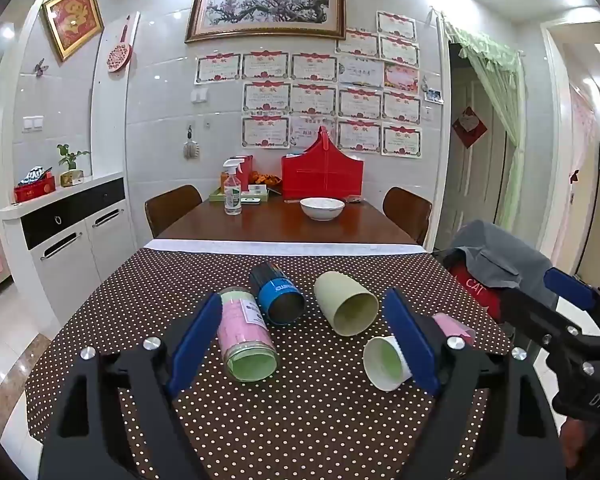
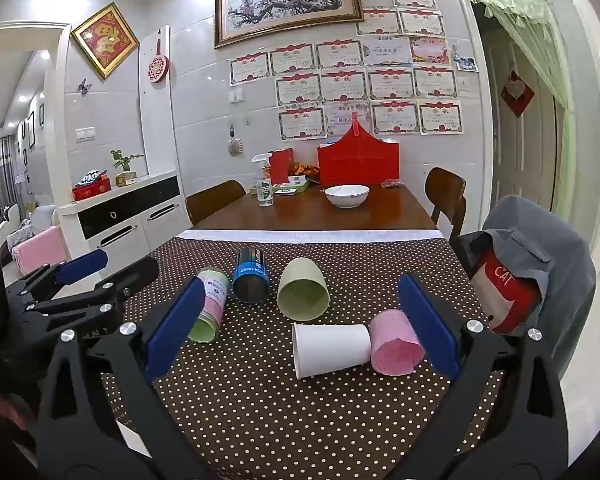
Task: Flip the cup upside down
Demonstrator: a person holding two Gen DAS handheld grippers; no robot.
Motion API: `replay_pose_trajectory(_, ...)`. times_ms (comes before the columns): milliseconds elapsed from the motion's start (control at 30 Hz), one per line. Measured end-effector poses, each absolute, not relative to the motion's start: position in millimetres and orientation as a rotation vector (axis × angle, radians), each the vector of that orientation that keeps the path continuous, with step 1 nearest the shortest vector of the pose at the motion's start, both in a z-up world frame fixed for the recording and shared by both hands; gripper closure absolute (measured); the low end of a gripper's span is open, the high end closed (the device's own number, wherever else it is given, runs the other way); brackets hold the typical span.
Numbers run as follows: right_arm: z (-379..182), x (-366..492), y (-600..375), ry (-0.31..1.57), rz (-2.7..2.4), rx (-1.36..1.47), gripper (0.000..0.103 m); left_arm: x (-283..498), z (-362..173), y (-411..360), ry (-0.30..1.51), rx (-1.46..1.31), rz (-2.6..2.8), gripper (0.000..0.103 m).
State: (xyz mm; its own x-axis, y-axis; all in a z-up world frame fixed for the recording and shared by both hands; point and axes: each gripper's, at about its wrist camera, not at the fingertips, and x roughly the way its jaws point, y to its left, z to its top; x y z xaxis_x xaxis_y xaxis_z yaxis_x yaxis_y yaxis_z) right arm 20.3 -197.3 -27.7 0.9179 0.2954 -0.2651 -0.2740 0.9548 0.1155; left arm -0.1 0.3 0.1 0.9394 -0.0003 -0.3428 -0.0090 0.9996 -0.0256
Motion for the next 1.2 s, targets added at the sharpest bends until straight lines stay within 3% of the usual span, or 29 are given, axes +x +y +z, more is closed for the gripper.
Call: replay_pose_trajectory(1200, -30.7, 17.2, -199.5, 0.296, 0.294, 0.087, 0.008, -5.9, 2.6, -2.8, 0.338, -0.019, 0.005, 0.021)
